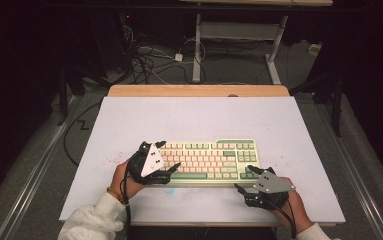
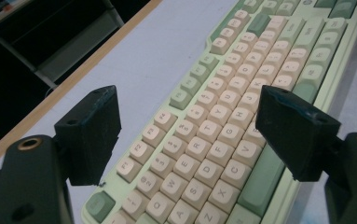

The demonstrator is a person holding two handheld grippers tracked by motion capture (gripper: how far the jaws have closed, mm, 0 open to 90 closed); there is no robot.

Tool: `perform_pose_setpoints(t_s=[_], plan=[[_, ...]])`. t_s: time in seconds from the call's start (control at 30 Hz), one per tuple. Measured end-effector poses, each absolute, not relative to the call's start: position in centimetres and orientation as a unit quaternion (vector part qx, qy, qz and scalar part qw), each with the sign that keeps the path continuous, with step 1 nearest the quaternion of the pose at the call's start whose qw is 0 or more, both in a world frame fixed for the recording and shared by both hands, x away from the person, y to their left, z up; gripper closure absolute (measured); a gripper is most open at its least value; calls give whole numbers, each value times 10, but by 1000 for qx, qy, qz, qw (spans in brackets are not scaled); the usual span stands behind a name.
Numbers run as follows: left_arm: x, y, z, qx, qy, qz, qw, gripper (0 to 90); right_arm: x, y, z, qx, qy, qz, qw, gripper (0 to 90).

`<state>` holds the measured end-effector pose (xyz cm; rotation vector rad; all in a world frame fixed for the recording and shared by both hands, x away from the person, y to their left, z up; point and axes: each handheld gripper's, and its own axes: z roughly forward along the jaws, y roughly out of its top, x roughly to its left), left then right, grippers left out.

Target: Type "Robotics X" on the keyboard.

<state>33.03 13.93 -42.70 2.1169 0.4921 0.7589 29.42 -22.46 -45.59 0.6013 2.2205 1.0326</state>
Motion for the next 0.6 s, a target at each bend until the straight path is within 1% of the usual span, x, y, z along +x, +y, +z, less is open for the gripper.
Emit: perform_pose_setpoints(t_s=[0.1, 0.27, 0.3, 0.33, 0.4, 0.47, 0.53, 0.6], plan=[[326, 145, -429, 839, 200, 304, 405, 212, 294, -225, -456, 228, 838, 391, 306, 351], [321, 155, -430, 836, 207, 305, 406, 212, 295, -226, -455, 229, 838, 392, 303, 455], [320, 157, -430, 835, 209, 307, 405, 212, 295, -226, -455, 230, 838, 392, 302, 480], [319, 159, -431, 835, 211, 307, 406, 212, 295, -226, -454, 229, 839, 393, 299, 524], [317, 163, -433, 835, 215, 306, 404, 212, 296, -226, -454, 227, 840, 393, 297, 568], [315, 166, -435, 834, 220, 307, 402, 211, 296, -226, -453, 226, 842, 396, 288, 644], [313, 169, -437, 834, 224, 308, 399, 188, 298, -225, -452, 222, 846, 395, 282, 705], [311, 172, -439, 835, 228, 308, 396, 188, 299, -224, -451, 221, 848, 393, 279, 765]])
